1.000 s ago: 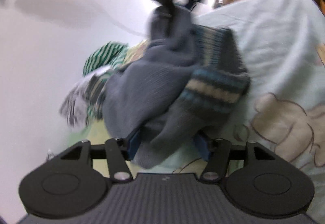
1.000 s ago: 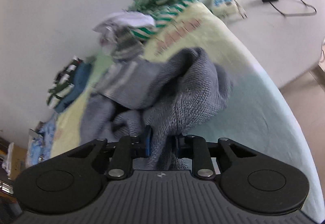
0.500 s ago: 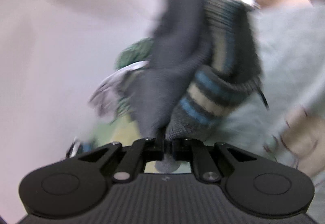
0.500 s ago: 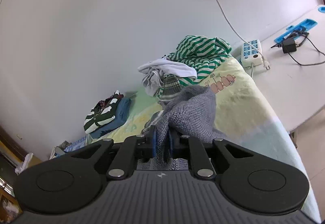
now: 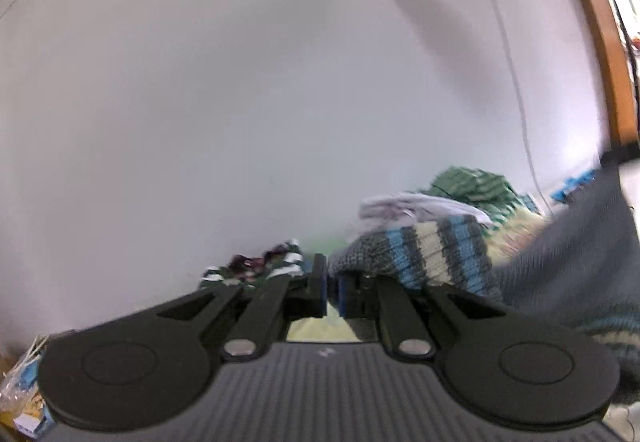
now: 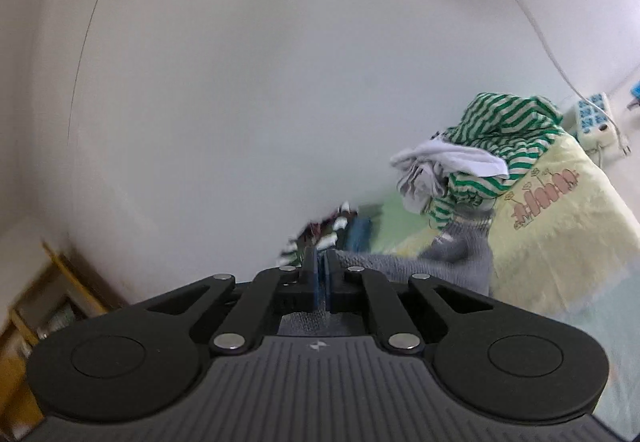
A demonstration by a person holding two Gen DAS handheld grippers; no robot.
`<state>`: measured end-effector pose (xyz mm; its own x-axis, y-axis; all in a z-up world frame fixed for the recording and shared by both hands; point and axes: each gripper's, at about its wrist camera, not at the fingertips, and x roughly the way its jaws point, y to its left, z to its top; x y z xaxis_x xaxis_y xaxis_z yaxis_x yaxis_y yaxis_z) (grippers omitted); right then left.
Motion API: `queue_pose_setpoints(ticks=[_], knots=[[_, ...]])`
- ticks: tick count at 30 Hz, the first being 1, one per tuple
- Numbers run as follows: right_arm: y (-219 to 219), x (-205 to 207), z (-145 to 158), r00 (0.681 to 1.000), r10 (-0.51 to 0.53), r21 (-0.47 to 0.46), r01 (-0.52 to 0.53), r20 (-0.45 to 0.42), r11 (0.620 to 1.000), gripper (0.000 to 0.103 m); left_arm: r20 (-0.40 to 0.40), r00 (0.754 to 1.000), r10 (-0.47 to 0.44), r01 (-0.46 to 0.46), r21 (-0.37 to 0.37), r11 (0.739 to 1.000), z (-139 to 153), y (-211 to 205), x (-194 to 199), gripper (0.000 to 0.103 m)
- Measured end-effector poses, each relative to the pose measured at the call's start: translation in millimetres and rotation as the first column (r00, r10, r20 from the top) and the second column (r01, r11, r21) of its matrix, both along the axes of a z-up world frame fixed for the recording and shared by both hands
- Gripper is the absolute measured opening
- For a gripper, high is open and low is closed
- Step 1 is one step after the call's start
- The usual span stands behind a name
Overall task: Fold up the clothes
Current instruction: 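Lower the grey sweater onto the bed with both grippers, spreading it flat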
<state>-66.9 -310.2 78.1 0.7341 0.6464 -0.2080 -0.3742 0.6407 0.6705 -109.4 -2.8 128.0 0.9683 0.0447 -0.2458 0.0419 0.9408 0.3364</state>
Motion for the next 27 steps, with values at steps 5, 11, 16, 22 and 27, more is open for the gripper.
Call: queue_pose_setpoints(ticks=[5, 11, 16, 22, 27], knots=[[36, 2, -25, 0.997, -0.071, -0.314, 0.064, -0.012, 0.947, 0.012, -0.074, 0.997, 0.038, -0.04, -0.022, 0.999, -18, 32, 15, 0.01], [73, -10, -73, 0.978, -0.028, -0.491, -0.08, -0.209, 0.868, 0.042, -0.253, 0.965, 0.071, -0.052, 0.081, 0.995, -88, 47, 25, 0.01], [111, -19, -92, 0.984, -0.131, -0.679, 0.013, -0.122, 0.734, 0.046, -0.312, 0.948, 0.056, -0.034, 0.076, 0.996, -111, 64, 7, 0.011], [159, 29, -95, 0.991, -0.131, -0.771, 0.11, 0.035, 0.627, 0.057, -0.359, 0.933, 0.006, 0.022, 0.076, 0.997, -123, 73, 4, 0.014], [158, 62, -106, 0.985, -0.159, -0.765, 0.048, -0.072, 0.642, 0.01, -0.356, 0.934, -0.029, 0.062, 0.083, 0.995, -124, 82, 2, 0.022]])
